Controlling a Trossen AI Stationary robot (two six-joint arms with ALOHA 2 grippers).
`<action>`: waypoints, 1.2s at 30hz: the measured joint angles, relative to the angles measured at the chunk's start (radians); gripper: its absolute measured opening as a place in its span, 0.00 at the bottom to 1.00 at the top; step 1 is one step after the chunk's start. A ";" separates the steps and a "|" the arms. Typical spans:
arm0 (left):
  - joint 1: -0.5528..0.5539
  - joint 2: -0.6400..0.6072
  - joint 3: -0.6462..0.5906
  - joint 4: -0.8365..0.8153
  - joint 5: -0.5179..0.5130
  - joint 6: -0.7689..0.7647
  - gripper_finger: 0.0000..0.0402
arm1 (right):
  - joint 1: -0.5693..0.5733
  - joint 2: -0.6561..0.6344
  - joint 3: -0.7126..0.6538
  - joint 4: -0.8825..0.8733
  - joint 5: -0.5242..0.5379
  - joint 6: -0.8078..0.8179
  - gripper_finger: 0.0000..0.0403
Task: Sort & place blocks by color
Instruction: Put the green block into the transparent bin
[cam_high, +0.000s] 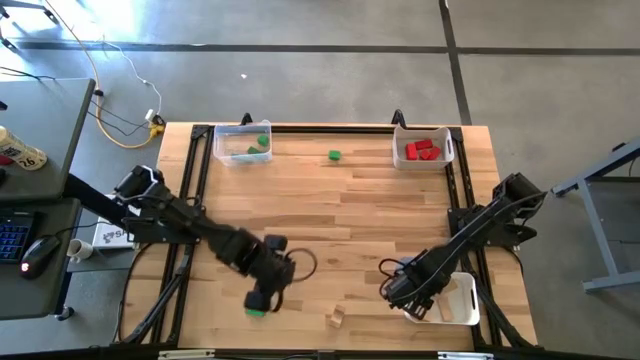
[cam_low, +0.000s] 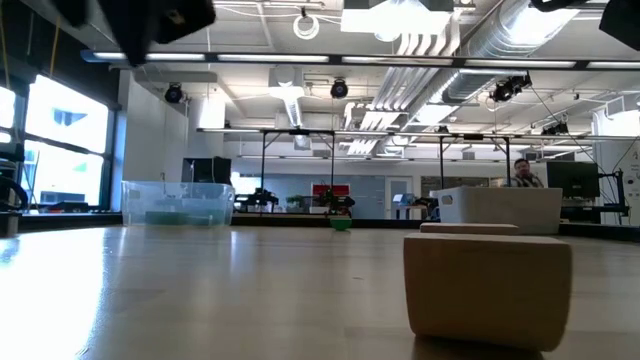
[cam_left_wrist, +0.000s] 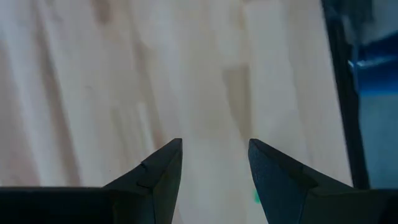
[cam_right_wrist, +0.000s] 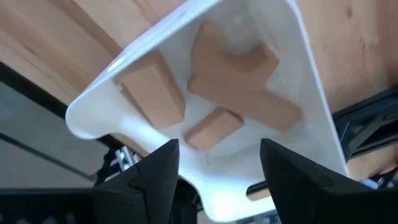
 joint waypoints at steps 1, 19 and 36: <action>-0.020 0.000 -0.004 0.000 0.000 -0.009 0.42 | 0.000 0.000 0.000 0.000 0.014 -0.006 0.52; -0.279 0.001 -0.131 0.072 -0.033 -0.191 0.42 | 0.000 0.000 0.000 0.000 0.049 -0.042 0.52; -0.275 0.037 -0.203 0.219 -0.062 -0.169 0.42 | -0.002 -0.002 0.296 -0.190 0.296 -0.025 0.52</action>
